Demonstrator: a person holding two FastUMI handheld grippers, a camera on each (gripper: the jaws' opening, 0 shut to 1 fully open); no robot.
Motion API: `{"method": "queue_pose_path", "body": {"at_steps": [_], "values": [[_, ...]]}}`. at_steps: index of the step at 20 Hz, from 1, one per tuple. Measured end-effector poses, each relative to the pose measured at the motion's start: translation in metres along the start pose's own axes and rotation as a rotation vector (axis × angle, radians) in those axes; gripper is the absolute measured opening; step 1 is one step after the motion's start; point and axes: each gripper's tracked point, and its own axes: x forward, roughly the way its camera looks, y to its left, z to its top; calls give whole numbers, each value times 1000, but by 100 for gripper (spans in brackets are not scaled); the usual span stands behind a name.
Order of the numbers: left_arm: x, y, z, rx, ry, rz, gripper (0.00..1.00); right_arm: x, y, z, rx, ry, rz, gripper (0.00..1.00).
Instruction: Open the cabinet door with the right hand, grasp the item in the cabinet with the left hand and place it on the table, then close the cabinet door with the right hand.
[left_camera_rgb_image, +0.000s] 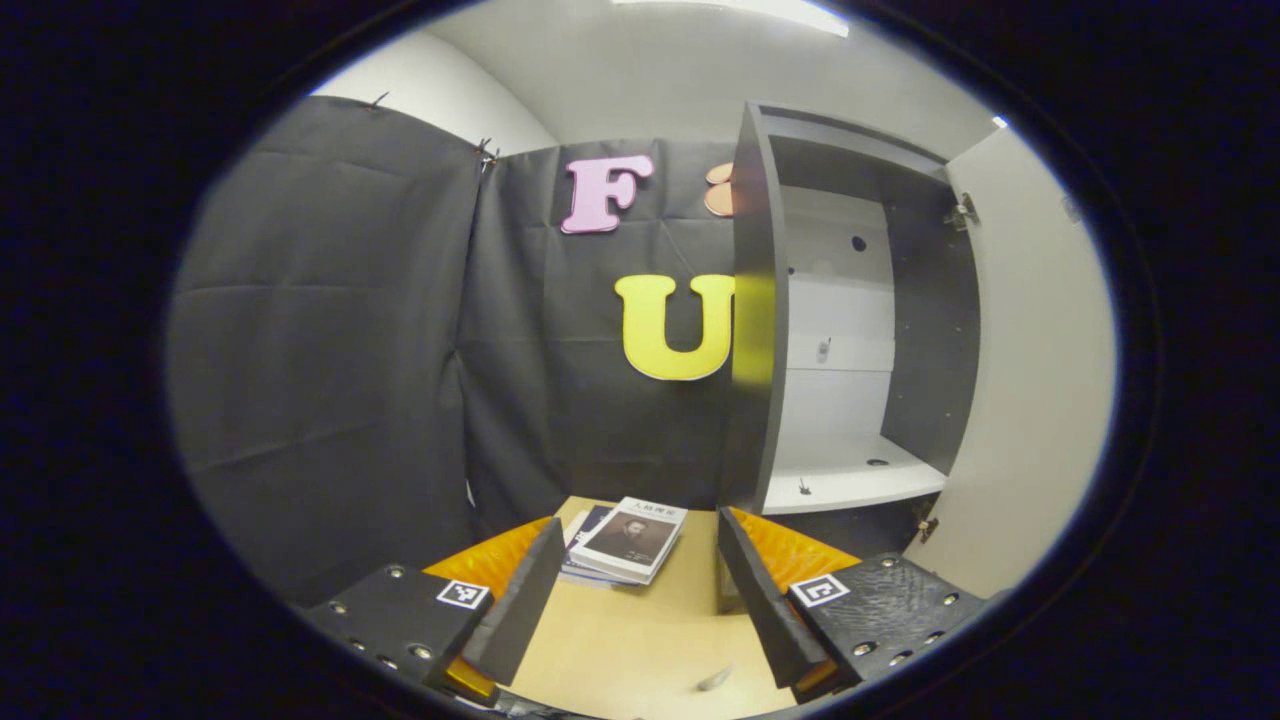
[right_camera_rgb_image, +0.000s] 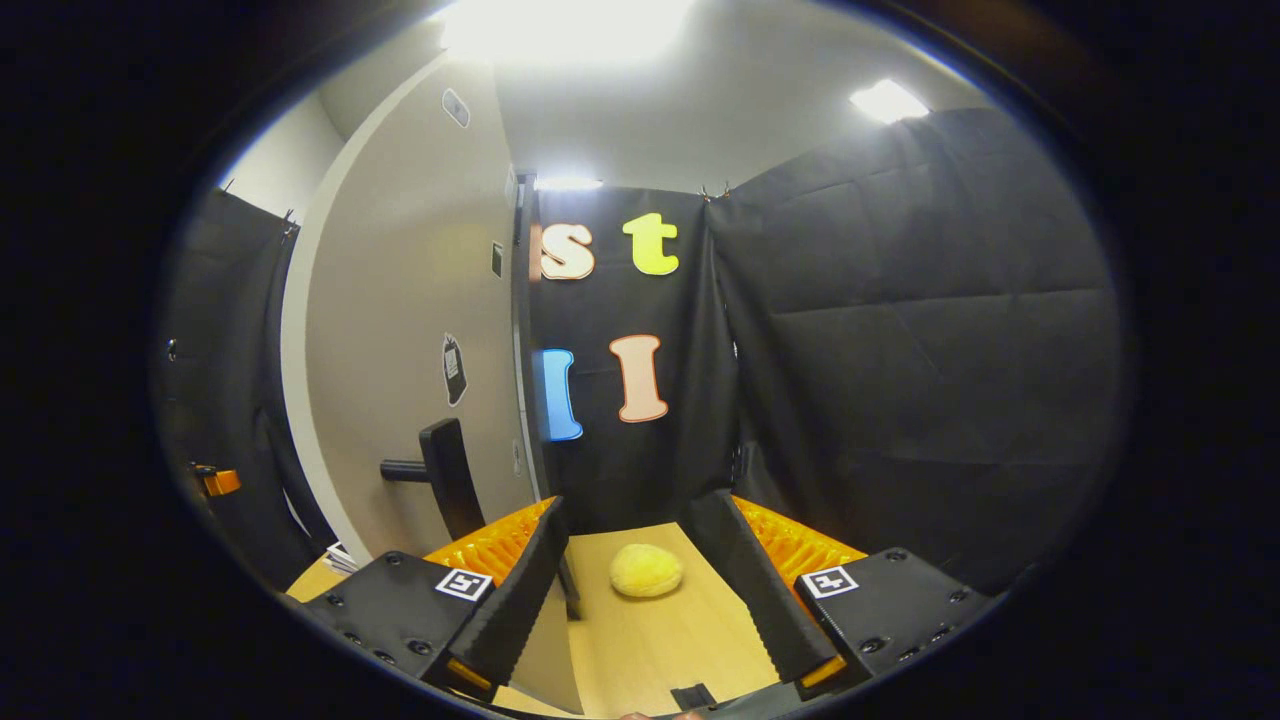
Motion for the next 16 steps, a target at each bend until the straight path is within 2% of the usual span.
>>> {"method": "queue_pose_path", "body": {"at_steps": [1, 2, 3, 4, 6, 7, 8, 13, 16], "values": [[1, 9, 0, 0, -9, 12, 93, -4, 8, -1, 8, -7, -3, 92], [-1, 17, -3, 6, -5, 20, 93, -7, 19, -1, 13, -13, 2, 96], [-3, 24, -8, 17, 5, 24, 93, -10, 30, -2, 18, -18, 17, 96], [-3, 30, -13, 29, 13, 31, 93, -10, 41, -4, 25, -16, 34, 92], [-6, 41, -15, 43, 16, 39, 93, -10, 60, -8, 33, -5, 64, 92], [-9, 43, -18, 45, 20, 34, 93, -9, 70, -7, 31, -3, 79, 92], [-11, 45, -20, 45, 27, 27, 93, -9, 81, -8, 27, -1, 95, 96], [-18, 51, -35, 20, 59, -11, 93, -4, 130, -14, 26, 15, 156, 97], [-19, 48, -48, 15, 92, -57, 93, 2, 142, -29, 88, 69, 145, 98]]}}
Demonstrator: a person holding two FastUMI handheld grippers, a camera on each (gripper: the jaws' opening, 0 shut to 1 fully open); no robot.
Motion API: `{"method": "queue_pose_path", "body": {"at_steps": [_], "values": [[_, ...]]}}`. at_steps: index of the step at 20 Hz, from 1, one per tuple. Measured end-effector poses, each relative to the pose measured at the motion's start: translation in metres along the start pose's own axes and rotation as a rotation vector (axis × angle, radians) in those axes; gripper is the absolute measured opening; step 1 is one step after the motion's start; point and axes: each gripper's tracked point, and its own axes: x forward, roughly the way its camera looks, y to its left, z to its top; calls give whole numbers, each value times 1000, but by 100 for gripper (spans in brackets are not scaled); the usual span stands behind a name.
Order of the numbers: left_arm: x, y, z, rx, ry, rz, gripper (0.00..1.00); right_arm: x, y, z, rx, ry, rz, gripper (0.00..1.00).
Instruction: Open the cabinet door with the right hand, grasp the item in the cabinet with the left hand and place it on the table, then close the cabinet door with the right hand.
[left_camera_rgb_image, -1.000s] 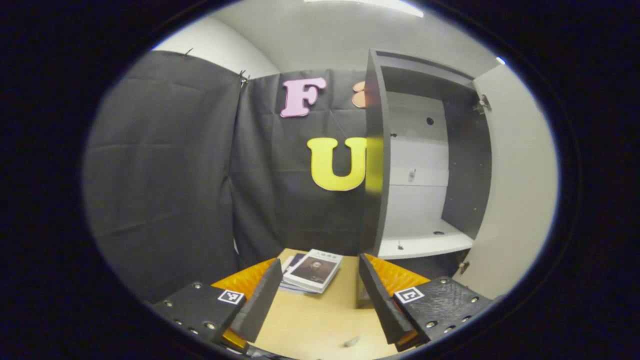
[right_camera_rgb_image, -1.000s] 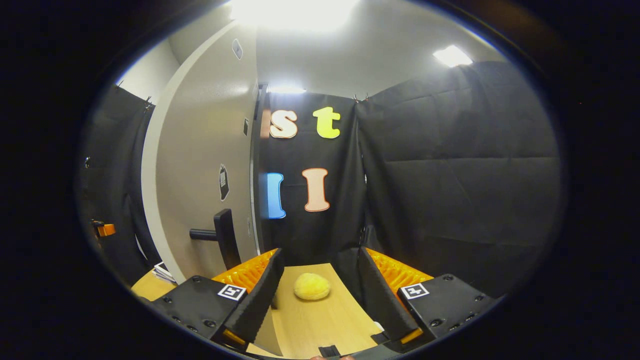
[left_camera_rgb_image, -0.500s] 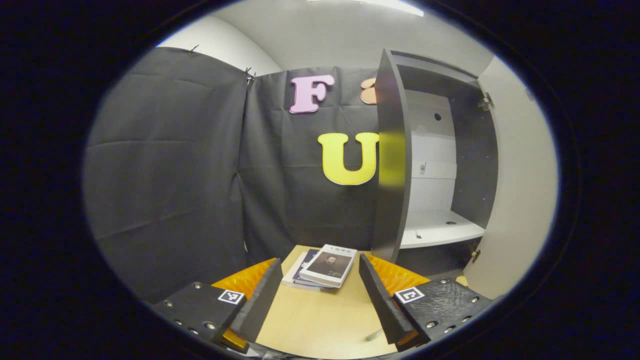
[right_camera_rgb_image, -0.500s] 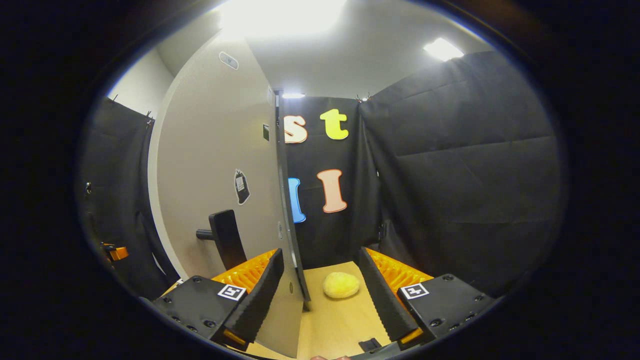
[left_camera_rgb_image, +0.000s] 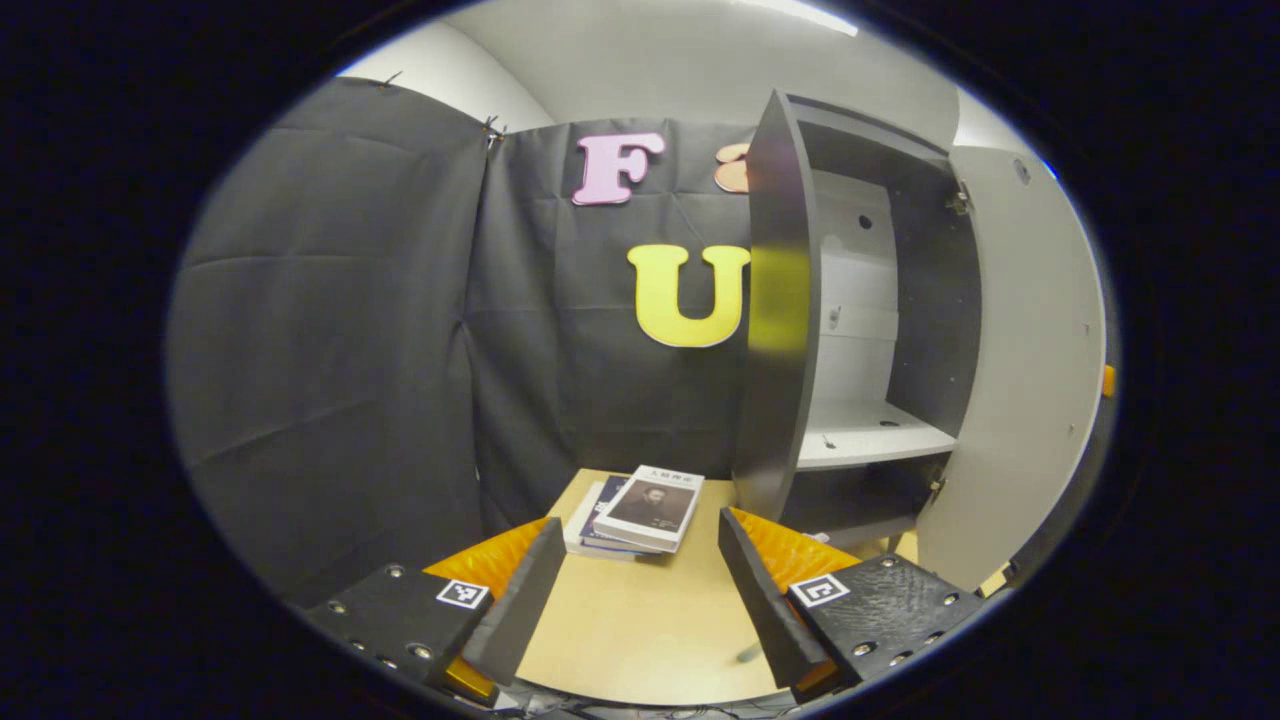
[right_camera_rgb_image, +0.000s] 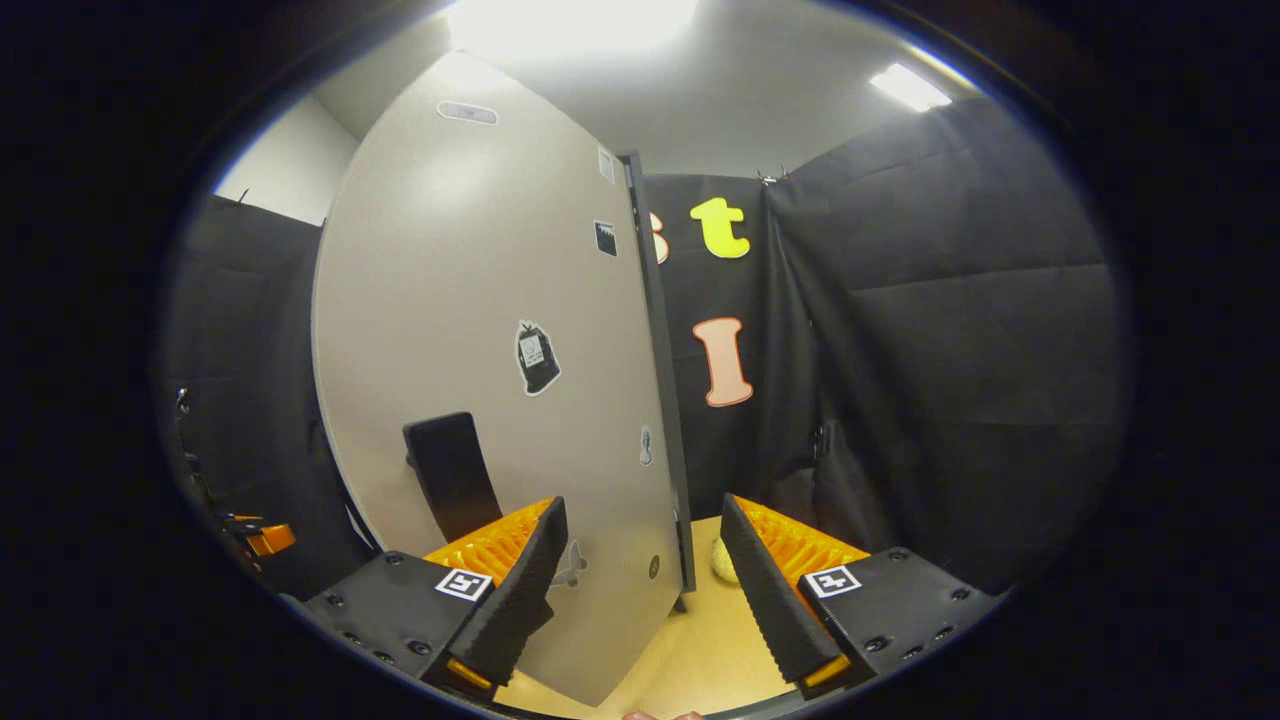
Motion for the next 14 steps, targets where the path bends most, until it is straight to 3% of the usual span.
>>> {"method": "queue_pose_path", "body": {"at_steps": [3, 6, 8, 10, 14], "values": [[-2, 1, -9, 11, 32, -24, 93, 19, 25, -9, 55, 36, 51, 97], [-6, -2, -11, 15, 43, -41, 93, 28, 57, -8, 20, 56, 103, 97], [-8, -5, -10, 17, 35, -46, 93, 27, 84, -10, 32, 59, 177, 97], [-12, -15, -4, 5, 15, -68, 94, 18, 122, -1, 66, 29, 299, 98], [-20, -31, 8, 14, -17, -77, 94, 6, 123, -7, -25, 43, 346, 98]]}}
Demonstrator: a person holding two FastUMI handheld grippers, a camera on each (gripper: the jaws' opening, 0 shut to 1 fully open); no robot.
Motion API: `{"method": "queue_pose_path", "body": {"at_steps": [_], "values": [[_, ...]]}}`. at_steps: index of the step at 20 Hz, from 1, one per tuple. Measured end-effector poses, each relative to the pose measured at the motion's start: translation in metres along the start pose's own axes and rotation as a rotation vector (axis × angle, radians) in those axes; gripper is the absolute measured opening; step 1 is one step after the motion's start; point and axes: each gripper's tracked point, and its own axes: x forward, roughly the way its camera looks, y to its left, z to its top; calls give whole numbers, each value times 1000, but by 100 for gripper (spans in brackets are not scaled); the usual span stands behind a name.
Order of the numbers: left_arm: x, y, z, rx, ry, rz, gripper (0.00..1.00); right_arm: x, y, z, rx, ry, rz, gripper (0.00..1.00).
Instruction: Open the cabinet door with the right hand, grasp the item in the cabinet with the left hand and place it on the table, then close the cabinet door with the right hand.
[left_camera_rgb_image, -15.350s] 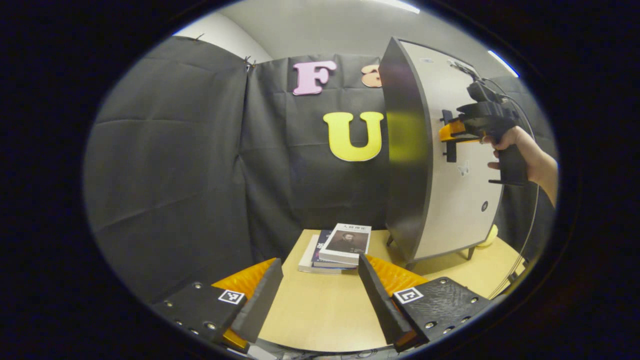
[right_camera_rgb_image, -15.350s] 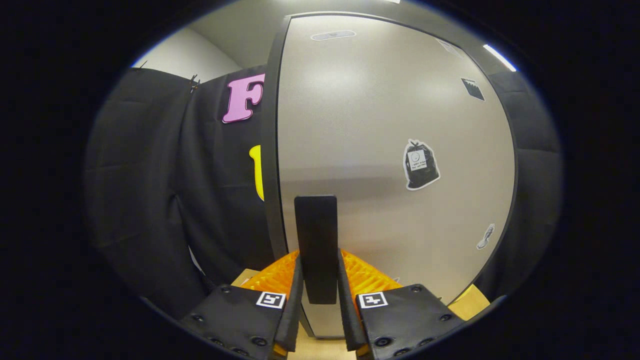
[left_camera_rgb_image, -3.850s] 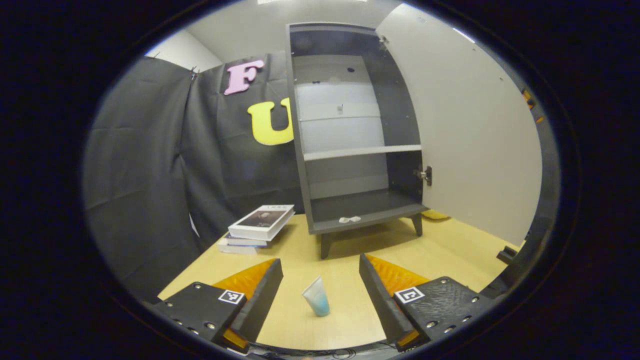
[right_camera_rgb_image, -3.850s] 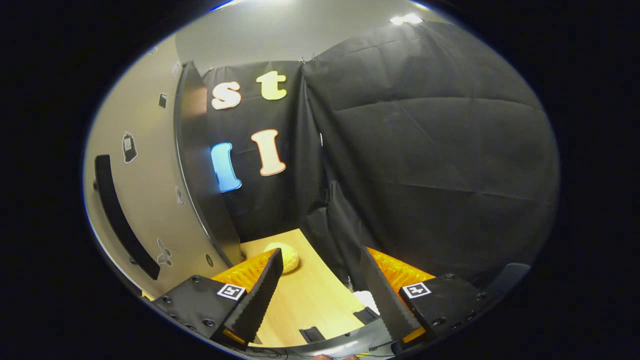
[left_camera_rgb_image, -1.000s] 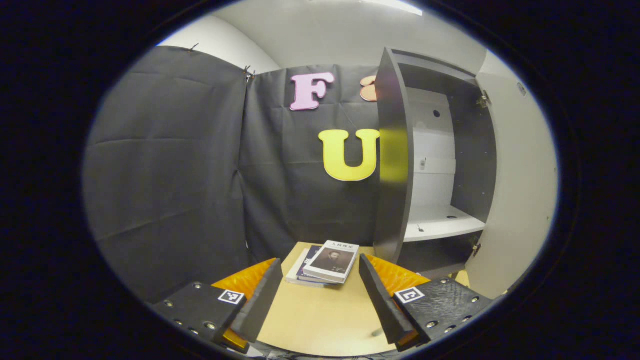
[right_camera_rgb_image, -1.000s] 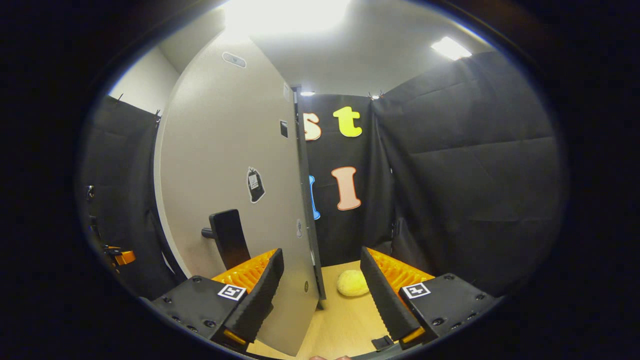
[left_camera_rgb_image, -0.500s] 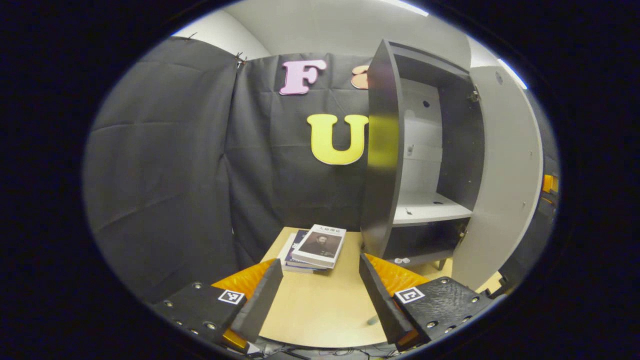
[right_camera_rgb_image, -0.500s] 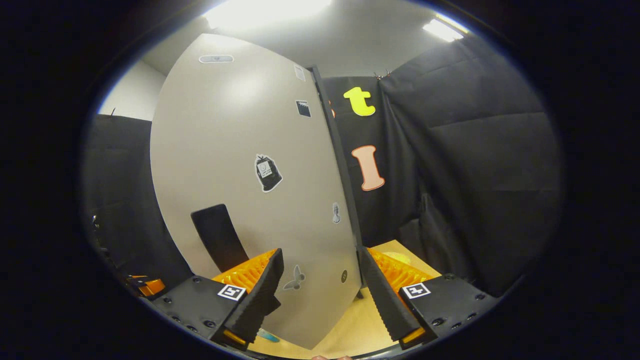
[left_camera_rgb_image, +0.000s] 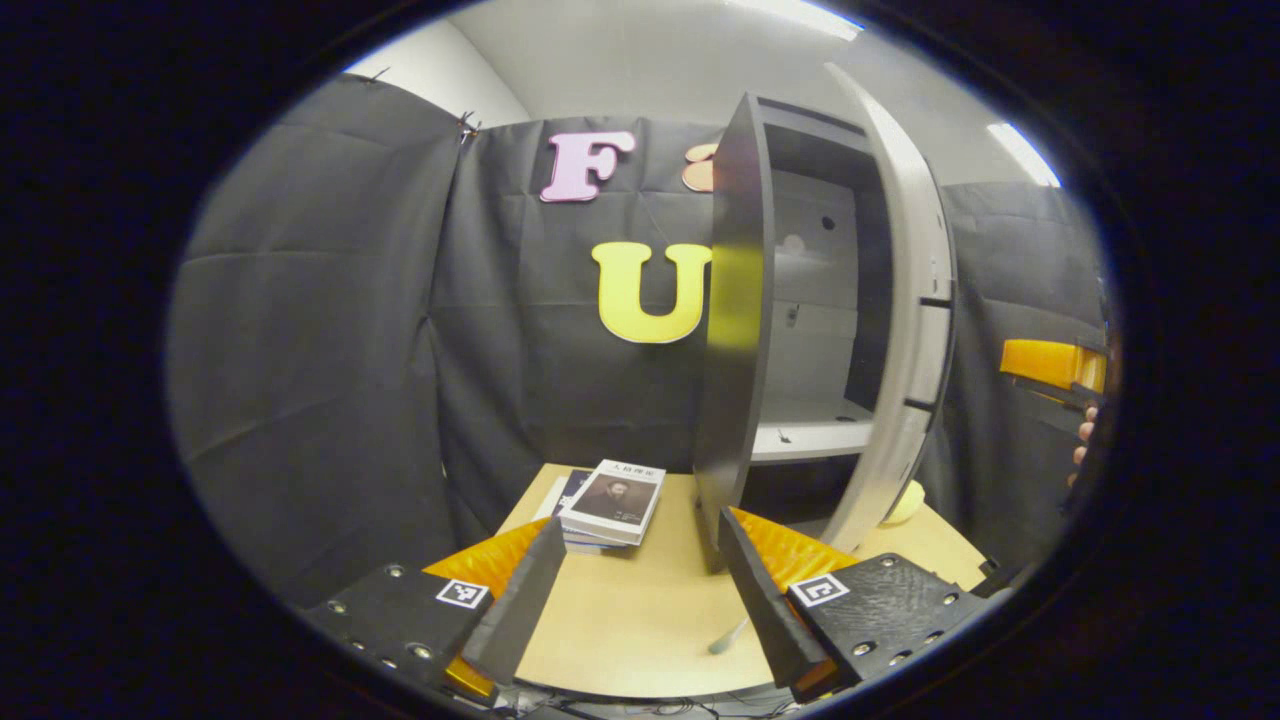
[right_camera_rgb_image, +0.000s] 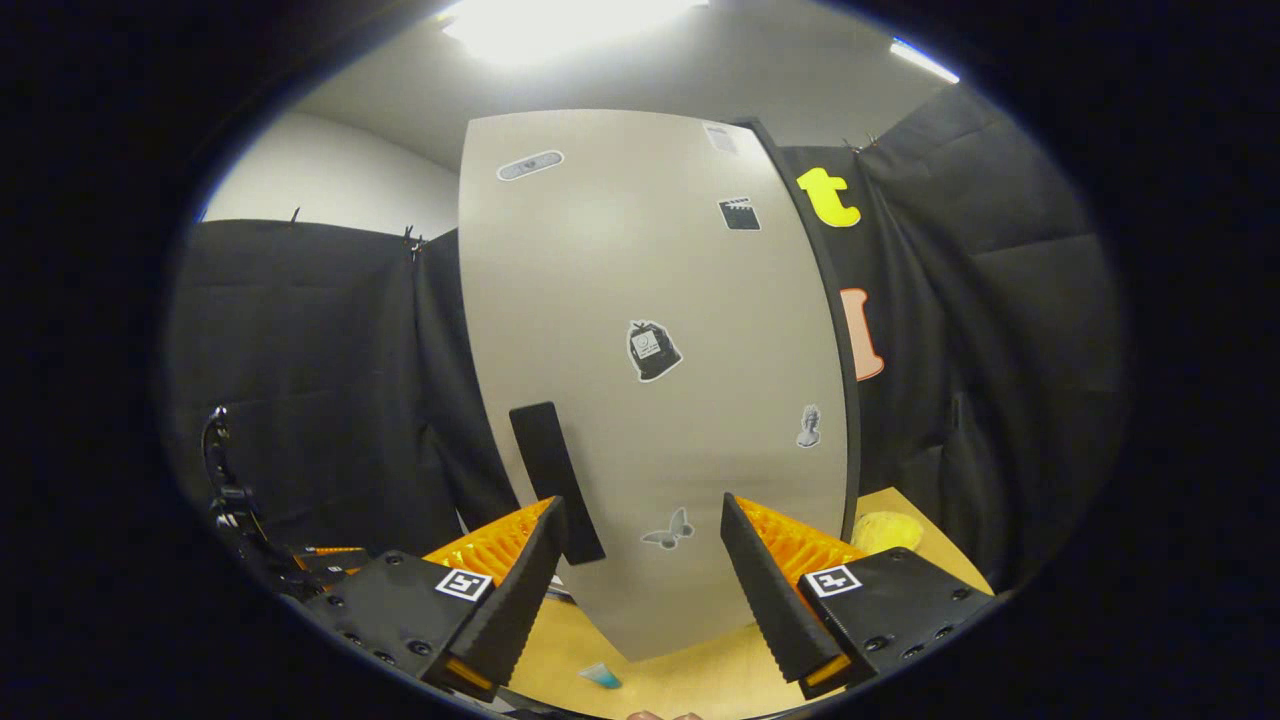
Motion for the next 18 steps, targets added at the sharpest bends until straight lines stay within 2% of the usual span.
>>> {"method": "queue_pose_path", "body": {"at_steps": [4, 6, 8, 11, 18], "values": [[-1, -25, 8, 10, -27, 4, 93, -12, -29, -8, 35, 30, -9, 98], [-4, -43, 20, 5, -61, -3, 93, -18, -56, -7, 43, 36, -54, 98], [-9, -62, 35, 4, -101, 0, 93, -23, -87, -4, 20, 41, -94, 98], [-14, -93, 54, 1, -151, 4, 93, -38, -126, 7, -37, 19, -116, 98], [-24, -139, 31, -72, -90, 33, 93, -55, -189, 38, -137, -35, -65, 98]]}}
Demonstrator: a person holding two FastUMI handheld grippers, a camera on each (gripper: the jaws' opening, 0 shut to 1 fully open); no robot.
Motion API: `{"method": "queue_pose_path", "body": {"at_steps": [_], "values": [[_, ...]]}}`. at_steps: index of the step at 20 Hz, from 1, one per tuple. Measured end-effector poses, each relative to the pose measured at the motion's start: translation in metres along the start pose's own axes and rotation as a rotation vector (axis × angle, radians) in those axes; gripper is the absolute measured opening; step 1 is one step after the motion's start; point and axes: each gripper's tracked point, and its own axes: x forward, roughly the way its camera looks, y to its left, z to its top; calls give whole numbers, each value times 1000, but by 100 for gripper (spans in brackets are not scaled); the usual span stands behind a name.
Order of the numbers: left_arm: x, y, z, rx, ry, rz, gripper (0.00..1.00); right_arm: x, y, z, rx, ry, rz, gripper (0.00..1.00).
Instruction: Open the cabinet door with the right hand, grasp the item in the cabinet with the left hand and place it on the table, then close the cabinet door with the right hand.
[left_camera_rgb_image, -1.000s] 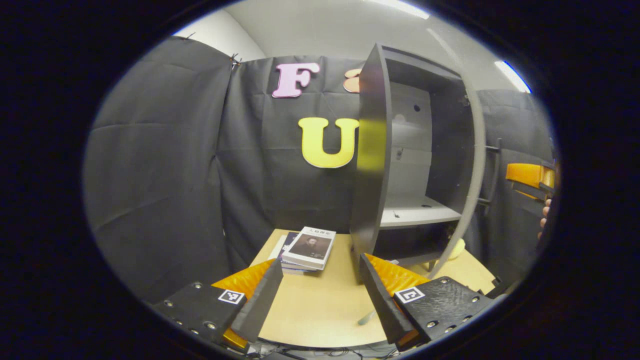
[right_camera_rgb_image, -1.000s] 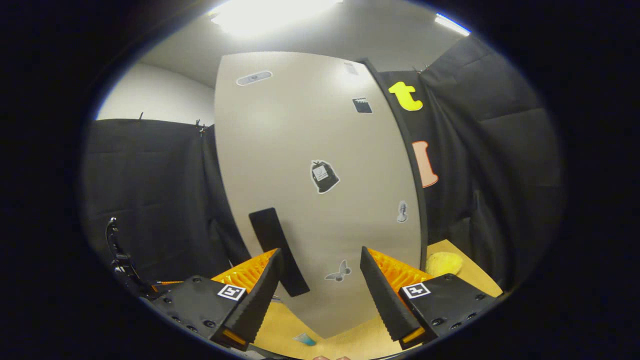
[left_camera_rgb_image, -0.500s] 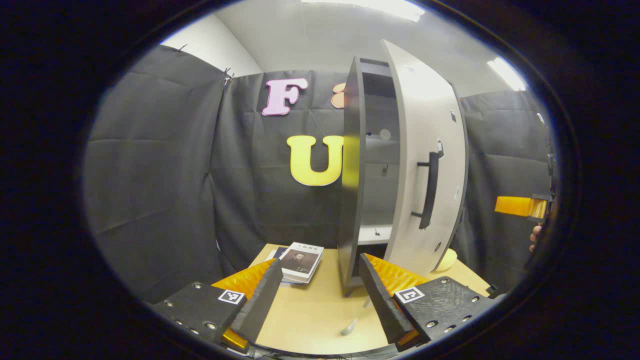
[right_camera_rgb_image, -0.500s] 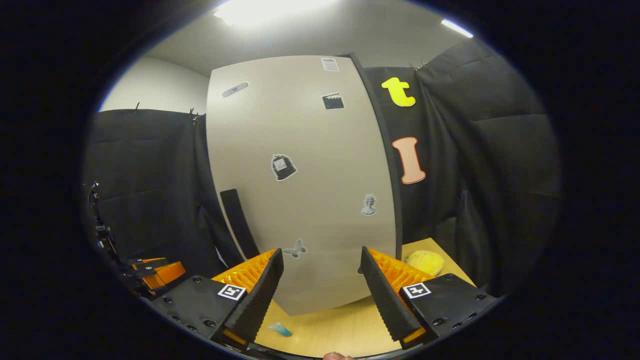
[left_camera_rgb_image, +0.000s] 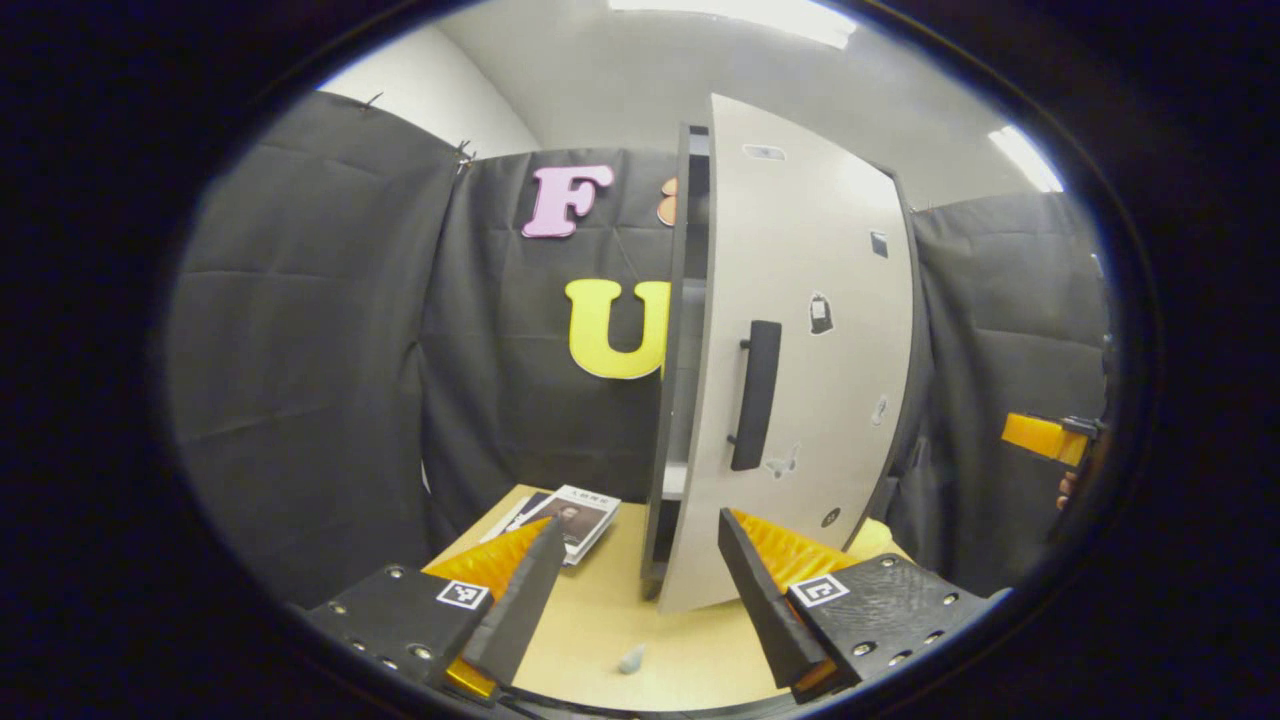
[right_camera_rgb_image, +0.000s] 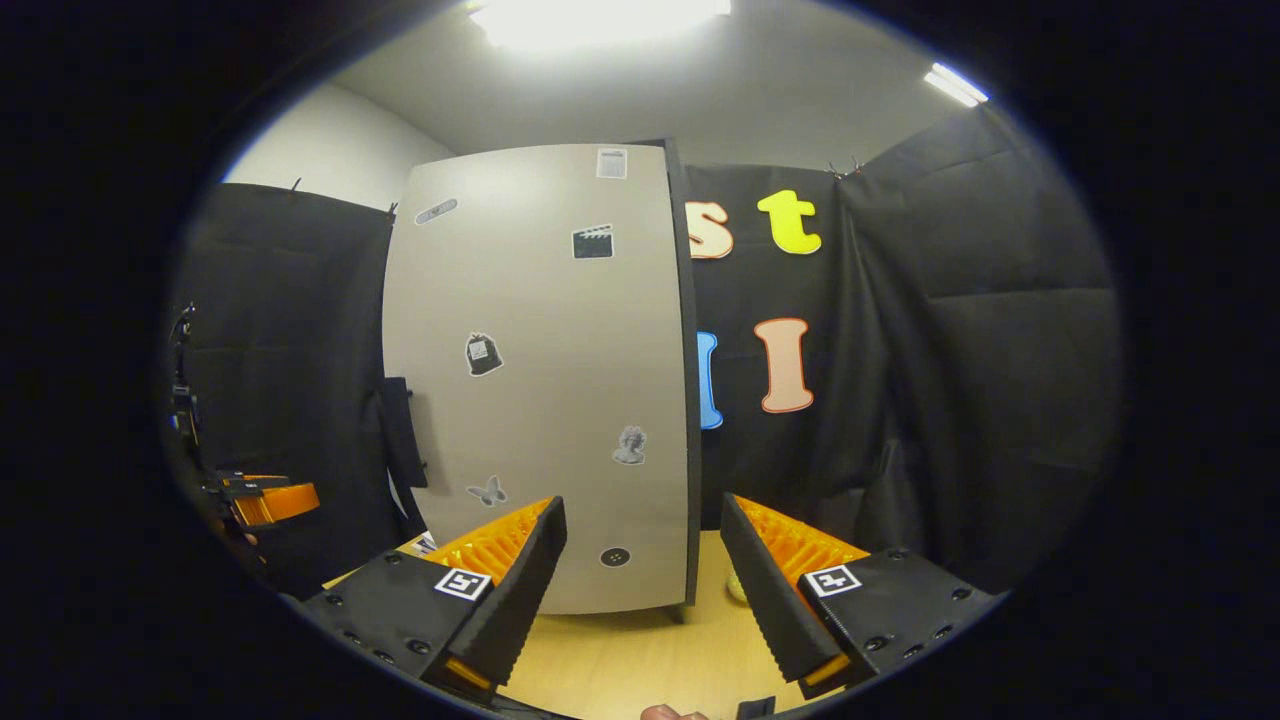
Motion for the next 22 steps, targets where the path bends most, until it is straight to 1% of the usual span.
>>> {"method": "queue_pose_path", "body": {"at_steps": [2, 4, 8, 10, 11, 13, 15, 18, 20, 22], "values": [[-9, -7, 10, -5, -20, 6, 93, 0, -18, 8, -16, -27, 5, 98], [-19, -12, 25, 8, -53, 18, 93, 0, -32, 9, -13, -26, -6, 98], [-33, -19, 54, 48, -122, 7, 93, 1, -34, 7, 23, -24, -4, 98], [-35, -13, 54, 59, -147, 25, 93, 5, -27, 2, 9, -10, 10, 98], [-35, -12, 53, 49, -149, 26, 93, 6, -25, -2, -17, 4, 9, 98], [-32, -9, 50, 20, -142, 16, 93, 7, -27, -1, -74, 11, -16, 98], [-33, 10, 46, 3, -139, 32, 93, 6, -28, 7, -94, -5, -42, 98], [-29, 29, 47, -15, -140, 50, 93, 4, -25, 10, -64, -10, -65, 98], [-25, 35, 49, -38, -140, 38, 93, 6, -19, 4, -34, 17, -63, 98], [-20, 40, 52, -26, -146, 25, 93, 4, -20, -1, -14, 37, -80, 98]]}}
